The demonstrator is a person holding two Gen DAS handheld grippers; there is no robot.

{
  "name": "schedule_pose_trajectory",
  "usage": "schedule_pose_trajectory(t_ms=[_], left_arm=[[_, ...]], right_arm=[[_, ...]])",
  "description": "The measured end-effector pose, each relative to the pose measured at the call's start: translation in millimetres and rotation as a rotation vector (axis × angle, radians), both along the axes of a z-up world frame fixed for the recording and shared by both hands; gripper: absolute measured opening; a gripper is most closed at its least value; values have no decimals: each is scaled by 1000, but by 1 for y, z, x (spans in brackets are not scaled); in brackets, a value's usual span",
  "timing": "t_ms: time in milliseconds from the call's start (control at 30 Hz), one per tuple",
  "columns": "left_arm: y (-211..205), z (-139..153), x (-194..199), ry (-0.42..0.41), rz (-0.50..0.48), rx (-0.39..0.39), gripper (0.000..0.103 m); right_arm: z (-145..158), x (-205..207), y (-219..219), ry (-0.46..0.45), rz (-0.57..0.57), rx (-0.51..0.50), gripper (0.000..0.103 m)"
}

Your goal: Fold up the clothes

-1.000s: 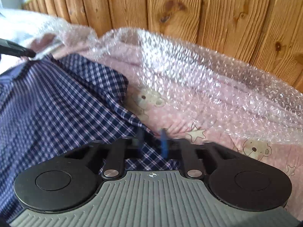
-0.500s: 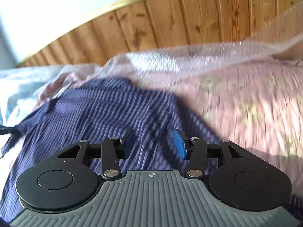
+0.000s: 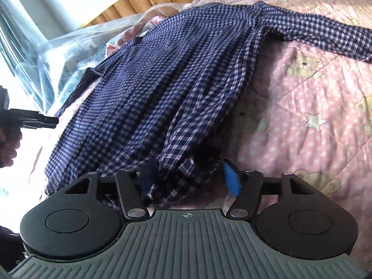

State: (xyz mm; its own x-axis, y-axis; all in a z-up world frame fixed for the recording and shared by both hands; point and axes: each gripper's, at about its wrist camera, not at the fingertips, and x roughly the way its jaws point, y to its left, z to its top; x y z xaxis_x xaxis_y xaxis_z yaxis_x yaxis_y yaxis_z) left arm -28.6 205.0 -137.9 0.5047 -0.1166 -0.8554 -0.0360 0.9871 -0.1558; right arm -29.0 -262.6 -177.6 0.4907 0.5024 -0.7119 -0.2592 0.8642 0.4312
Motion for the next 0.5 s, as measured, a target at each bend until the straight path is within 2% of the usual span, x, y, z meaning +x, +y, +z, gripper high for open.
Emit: schedule_pose_trajectory(t_ms=[33,100,167,233,267,300,367,400,433,500], left_arm=[[0,8,-8,-27,-18,0,50],[0,22,-25,-85,-58,1,51],[2,28,-39,-119,-91,-2,56],[0,24,-50,-119,-131,1,56],[-3,20,-54,-116,-153,9,56],[-7,15,-59,-115,-177,21,56],[-15,5,-67,-112,-237,34,57],[-19,2,-72,-111,-267,43,57],[-24,-2,-78,-113,-297,56,57],[-32,-8,-90,-116,-355,78,57]], right_arm=[[2,2,4,26,-4,12,6],[24,0,3,63,-61,72,5],[52,-8,-15,124,-201,249,4],[75,-26,-36,134,-347,399,4],[79,-33,-43,114,-407,410,5],[80,-38,-47,85,-461,394,7],[69,-43,-52,76,-529,300,45],[64,-46,-51,89,-538,238,50],[59,-48,-49,107,-538,171,50],[61,-59,-32,73,-475,8,50]])
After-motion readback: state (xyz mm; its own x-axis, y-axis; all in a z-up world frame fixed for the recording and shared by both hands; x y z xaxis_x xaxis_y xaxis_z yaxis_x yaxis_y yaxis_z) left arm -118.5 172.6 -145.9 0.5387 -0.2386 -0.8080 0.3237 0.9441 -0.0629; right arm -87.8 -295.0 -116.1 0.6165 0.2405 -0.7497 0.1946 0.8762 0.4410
